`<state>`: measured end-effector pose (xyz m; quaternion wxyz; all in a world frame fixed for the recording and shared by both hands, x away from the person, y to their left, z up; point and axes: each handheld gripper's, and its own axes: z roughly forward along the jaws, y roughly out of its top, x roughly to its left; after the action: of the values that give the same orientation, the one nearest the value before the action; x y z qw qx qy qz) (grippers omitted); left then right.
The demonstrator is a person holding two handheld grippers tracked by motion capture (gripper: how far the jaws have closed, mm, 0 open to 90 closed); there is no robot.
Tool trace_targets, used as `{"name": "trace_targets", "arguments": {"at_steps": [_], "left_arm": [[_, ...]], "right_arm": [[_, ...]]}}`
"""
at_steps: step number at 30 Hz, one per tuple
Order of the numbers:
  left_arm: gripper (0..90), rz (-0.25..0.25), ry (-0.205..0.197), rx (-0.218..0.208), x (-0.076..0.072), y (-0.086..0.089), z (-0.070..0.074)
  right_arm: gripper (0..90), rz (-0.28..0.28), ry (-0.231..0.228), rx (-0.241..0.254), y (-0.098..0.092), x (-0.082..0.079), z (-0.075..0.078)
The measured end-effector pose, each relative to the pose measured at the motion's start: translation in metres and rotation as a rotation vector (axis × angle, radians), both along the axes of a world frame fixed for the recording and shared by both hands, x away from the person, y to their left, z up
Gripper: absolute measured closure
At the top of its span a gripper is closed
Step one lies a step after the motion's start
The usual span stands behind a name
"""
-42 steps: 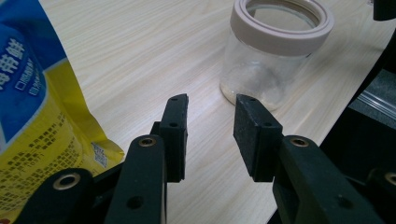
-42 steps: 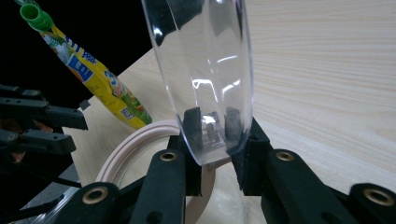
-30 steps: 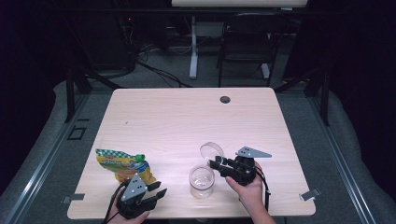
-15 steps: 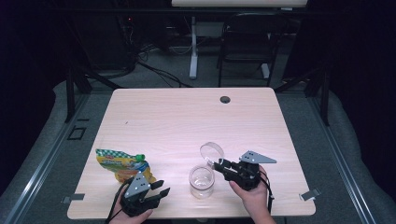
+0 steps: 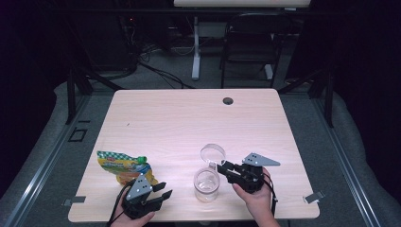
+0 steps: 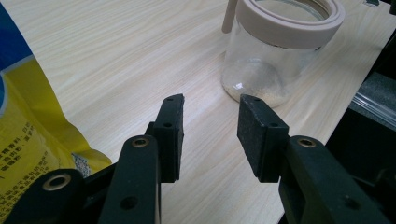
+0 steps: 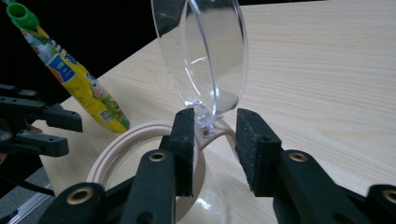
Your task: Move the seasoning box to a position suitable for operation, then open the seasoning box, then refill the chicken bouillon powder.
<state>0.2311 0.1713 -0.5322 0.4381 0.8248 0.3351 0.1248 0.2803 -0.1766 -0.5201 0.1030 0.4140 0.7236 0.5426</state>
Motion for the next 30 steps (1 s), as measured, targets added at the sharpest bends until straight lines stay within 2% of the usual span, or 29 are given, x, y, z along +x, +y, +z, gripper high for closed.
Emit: {"name": "trace_targets", "arguments": {"at_steps": [2, 8, 11, 13, 17, 25, 30], "left_arm": [[60.7, -0.003, -0.001, 0.007, 0.001, 0.0, 0.0], [59.5, -0.002, -0.006, -0.002, 0.001, -0.001, 0.001], [59.0, 0.003, 0.001, -0.015, 0.002, 0.0, 0.001], [58.8, 0.002, 0.0, -0.012, 0.002, 0.0, 0.001], [58.4, 0.002, 0.0, -0.014, 0.002, 0.0, 0.001], [56.9, 0.005, 0.004, -0.014, 0.004, -0.001, 0.003], [55.8, 0.01, 0.022, -0.059, 0.002, 0.0, 0.013]], "right_arm": [[66.7, -0.001, -0.003, -0.002, -0.002, -0.003, 0.001], [64.0, 0.001, -0.01, -0.053, -0.009, -0.007, 0.001], [62.5, -0.027, -0.014, -0.072, -0.014, -0.008, 0.001], [61.9, -0.045, -0.008, -0.066, -0.015, -0.008, 0.0], [61.0, -0.088, -0.008, -0.1, -0.018, -0.008, -0.003], [58.0, -0.129, -0.012, -0.133, -0.023, -0.008, -0.007], [57.8, -0.135, -0.008, -0.128, -0.024, -0.008, -0.009]]}}
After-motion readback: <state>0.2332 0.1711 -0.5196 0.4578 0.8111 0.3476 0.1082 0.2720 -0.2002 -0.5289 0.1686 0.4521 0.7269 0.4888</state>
